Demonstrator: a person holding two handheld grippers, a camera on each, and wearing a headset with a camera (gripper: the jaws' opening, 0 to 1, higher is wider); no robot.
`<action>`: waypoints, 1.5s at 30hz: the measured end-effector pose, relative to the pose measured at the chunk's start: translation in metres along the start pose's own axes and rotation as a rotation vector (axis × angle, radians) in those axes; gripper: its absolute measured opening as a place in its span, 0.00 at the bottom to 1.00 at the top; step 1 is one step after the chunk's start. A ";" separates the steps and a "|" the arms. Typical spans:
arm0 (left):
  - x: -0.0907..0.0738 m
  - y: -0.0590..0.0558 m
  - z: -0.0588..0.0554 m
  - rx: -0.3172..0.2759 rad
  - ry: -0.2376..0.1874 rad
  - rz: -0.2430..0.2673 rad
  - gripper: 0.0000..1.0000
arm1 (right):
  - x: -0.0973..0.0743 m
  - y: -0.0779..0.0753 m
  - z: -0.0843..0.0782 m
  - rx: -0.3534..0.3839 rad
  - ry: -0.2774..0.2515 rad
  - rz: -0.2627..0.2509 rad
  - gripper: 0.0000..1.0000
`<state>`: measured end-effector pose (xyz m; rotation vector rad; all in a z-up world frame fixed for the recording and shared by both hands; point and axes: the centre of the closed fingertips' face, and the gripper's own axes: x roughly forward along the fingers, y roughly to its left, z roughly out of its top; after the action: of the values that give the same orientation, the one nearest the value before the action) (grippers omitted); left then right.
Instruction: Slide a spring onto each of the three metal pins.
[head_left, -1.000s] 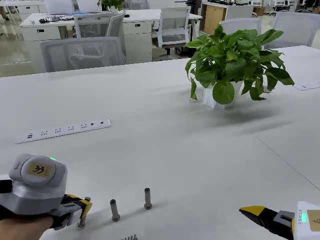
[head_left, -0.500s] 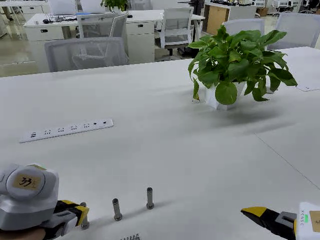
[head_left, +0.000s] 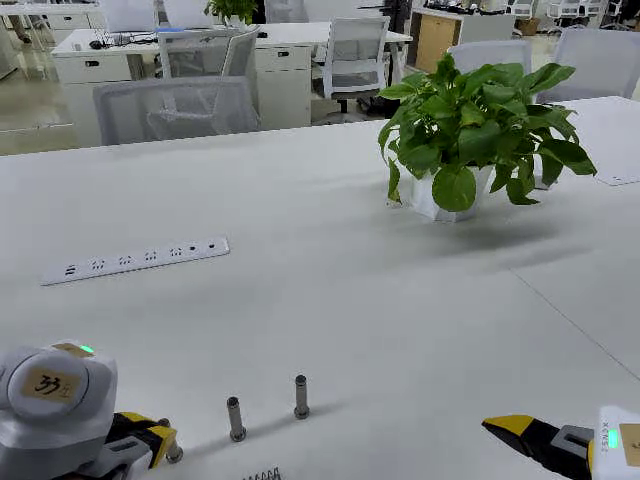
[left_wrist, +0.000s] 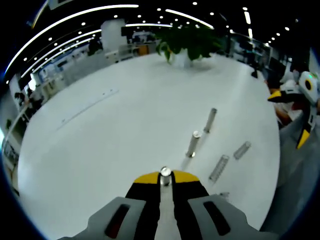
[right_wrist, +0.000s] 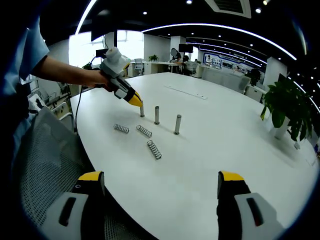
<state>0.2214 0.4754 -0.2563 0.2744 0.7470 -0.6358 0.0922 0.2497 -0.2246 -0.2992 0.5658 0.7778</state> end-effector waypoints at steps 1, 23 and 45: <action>0.000 0.000 0.000 0.000 0.000 -0.001 0.07 | 0.000 0.000 0.000 0.000 -0.001 0.000 0.95; -0.003 0.003 0.000 0.028 -0.032 0.032 0.08 | 0.000 0.002 0.000 -0.001 0.003 0.008 0.95; -0.004 0.003 -0.001 0.036 -0.048 0.031 0.08 | 0.001 0.004 -0.001 -0.002 0.006 0.015 0.95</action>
<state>0.2203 0.4800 -0.2545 0.3026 0.6849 -0.6244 0.0890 0.2525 -0.2263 -0.2996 0.5733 0.7925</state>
